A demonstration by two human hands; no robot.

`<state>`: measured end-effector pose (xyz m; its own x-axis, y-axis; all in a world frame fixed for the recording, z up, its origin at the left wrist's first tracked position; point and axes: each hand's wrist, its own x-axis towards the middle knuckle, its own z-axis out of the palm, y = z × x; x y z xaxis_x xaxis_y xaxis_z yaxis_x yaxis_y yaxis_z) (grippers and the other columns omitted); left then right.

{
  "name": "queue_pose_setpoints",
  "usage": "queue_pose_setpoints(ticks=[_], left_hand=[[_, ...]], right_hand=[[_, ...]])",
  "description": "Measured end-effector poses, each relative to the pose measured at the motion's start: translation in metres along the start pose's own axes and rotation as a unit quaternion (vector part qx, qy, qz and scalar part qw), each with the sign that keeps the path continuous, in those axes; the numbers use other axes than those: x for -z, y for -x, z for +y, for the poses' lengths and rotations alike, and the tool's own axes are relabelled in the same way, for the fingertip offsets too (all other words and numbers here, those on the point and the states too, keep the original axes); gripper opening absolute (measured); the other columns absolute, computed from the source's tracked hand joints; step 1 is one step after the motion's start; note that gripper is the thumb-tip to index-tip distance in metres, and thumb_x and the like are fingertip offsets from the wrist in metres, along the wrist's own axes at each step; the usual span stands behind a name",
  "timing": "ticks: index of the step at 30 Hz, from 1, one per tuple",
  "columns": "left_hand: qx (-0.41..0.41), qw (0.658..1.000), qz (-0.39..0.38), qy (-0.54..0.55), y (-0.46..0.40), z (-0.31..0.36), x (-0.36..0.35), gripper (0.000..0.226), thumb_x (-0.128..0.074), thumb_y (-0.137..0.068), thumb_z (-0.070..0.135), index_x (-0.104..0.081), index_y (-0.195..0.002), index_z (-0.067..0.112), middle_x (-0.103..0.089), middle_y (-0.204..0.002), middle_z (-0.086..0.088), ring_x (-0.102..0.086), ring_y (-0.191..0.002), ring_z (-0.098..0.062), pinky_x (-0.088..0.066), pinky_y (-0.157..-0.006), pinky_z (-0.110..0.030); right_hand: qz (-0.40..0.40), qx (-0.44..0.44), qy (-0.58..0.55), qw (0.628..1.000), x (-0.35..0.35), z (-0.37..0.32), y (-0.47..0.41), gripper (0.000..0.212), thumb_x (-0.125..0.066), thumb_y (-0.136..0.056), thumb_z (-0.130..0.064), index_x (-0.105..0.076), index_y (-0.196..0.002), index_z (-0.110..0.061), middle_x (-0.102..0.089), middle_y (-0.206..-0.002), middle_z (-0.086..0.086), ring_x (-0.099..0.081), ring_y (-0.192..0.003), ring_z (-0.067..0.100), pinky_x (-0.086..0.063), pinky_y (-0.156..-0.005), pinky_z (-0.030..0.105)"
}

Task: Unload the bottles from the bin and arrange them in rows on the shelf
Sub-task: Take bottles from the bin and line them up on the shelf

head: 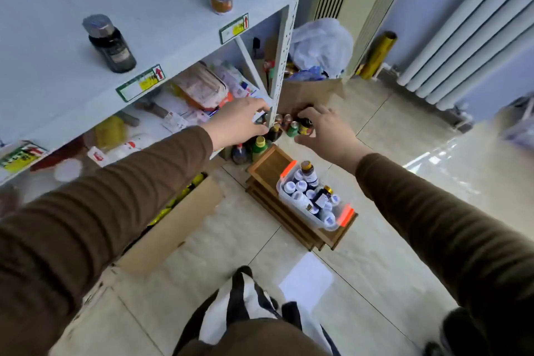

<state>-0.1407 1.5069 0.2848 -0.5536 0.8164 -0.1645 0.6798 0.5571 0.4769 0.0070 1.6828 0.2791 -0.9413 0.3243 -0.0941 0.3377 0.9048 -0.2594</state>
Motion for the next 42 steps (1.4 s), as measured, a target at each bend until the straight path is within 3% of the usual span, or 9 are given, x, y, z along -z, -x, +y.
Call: queue_pose_setpoints(ticks=[7, 11, 16, 21, 25, 28, 30, 35, 42], left_hand=[[0.047, 0.994, -0.084, 0.047, -0.045, 0.024, -0.109, 0.051, -0.070, -0.089, 0.033, -0.053, -0.135, 0.020, -0.053, -0.141, -0.003, -0.053, -0.124, -0.021, -0.040, -0.089, -0.026], [0.096, 0.988, -0.110, 0.042, -0.064, 0.032, -0.172, 0.052, -0.071, -0.088, 0.029, -0.054, -0.134, 0.015, -0.055, -0.140, -0.007, -0.054, -0.123, -0.024, -0.044, -0.098, -0.031], [0.154, 0.978, -0.134, 0.049, -0.087, 0.029, -0.254, 0.048, -0.072, -0.084, 0.024, -0.056, -0.128, 0.010, -0.059, -0.129, -0.012, -0.055, -0.117, -0.030, -0.037, -0.082, -0.027], [0.172, 0.968, -0.175, 0.048, -0.108, 0.017, -0.333, 0.042, -0.070, -0.082, 0.020, -0.058, -0.119, 0.004, -0.060, -0.123, -0.016, -0.055, -0.114, -0.032, -0.044, -0.090, -0.036], [0.163, 0.963, -0.214, -0.011, -0.119, 0.000, -0.379, 0.033, -0.067, -0.084, 0.028, -0.054, -0.109, 0.010, -0.060, -0.114, -0.012, -0.057, -0.105, -0.031, -0.036, -0.074, -0.033], [0.149, 0.957, -0.242, -0.051, -0.122, -0.012, -0.406, 0.049, -0.068, -0.085, 0.035, -0.052, -0.126, 0.013, -0.058, -0.127, -0.009, -0.058, -0.110, -0.029, -0.042, -0.073, -0.032], [0.147, 0.957, -0.240, -0.067, -0.124, -0.017, -0.419, 0.057, -0.068, -0.086, 0.038, -0.049, -0.137, 0.019, -0.057, -0.135, -0.005, -0.058, -0.115, -0.028, -0.047, -0.082, -0.032], [0.163, 0.962, -0.217, -0.030, -0.123, -0.011, -0.420, 0.055, -0.069, -0.085, 0.029, -0.052, -0.136, 0.018, -0.060, -0.132, -0.006, -0.059, -0.112, -0.029, -0.045, -0.083, -0.032], [0.230, 0.962, -0.119, 0.083, -0.104, 0.001, -0.324, 0.052, -0.072, -0.086, 0.028, -0.047, -0.131, 0.019, -0.057, -0.132, -0.007, -0.058, -0.104, -0.027, -0.042, -0.074, -0.027]], right_hand=[[-0.097, -0.040, -0.035, 0.994, -0.067, 0.107, 0.003, 0.053, -0.065, -0.091, -0.035, -0.051, -0.138, -0.015, -0.054, -0.134, 0.012, -0.049, -0.122, 0.033, -0.039, -0.099, 0.038], [-0.163, -0.027, -0.044, 0.985, -0.111, 0.167, -0.006, 0.051, -0.065, -0.091, -0.033, -0.051, -0.138, -0.018, -0.056, -0.132, 0.010, -0.052, -0.120, 0.032, -0.042, -0.097, 0.036], [-0.253, -0.015, -0.045, 0.966, -0.172, 0.226, -0.014, 0.052, -0.064, -0.090, -0.031, -0.048, -0.139, -0.020, -0.055, -0.132, 0.010, -0.056, -0.118, 0.033, -0.046, -0.097, 0.039], [-0.305, -0.011, -0.048, 0.951, -0.236, 0.262, -0.022, 0.051, -0.057, -0.093, -0.028, -0.044, -0.142, -0.021, -0.052, -0.135, 0.009, -0.058, -0.116, 0.032, -0.046, -0.096, 0.037], [-0.355, -0.010, -0.050, 0.933, -0.283, 0.280, -0.028, 0.062, -0.059, -0.091, -0.021, -0.036, -0.149, -0.025, -0.044, -0.144, 0.008, -0.055, -0.121, 0.033, -0.045, -0.100, 0.038], [-0.377, -0.005, -0.068, 0.923, -0.307, 0.289, -0.031, 0.063, -0.062, -0.092, -0.021, -0.034, -0.149, -0.027, -0.043, -0.143, 0.007, -0.054, -0.122, 0.032, -0.044, -0.101, 0.038], [-0.377, 0.001, -0.075, 0.923, -0.318, 0.291, -0.031, 0.060, -0.062, -0.091, -0.019, -0.038, -0.146, -0.027, -0.043, -0.140, 0.007, -0.056, -0.116, 0.032, -0.046, -0.098, 0.038], [-0.328, -0.012, -0.099, 0.939, -0.318, 0.286, -0.025, 0.053, -0.068, -0.087, -0.018, -0.048, -0.136, -0.025, -0.054, -0.125, 0.006, -0.058, -0.107, 0.030, -0.046, -0.089, 0.034], [-0.267, -0.015, -0.159, 0.950, -0.227, 0.256, -0.060, 0.043, -0.070, -0.084, -0.027, -0.054, -0.123, -0.020, -0.062, -0.105, 0.004, -0.056, -0.092, 0.026, -0.039, -0.074, 0.029]])
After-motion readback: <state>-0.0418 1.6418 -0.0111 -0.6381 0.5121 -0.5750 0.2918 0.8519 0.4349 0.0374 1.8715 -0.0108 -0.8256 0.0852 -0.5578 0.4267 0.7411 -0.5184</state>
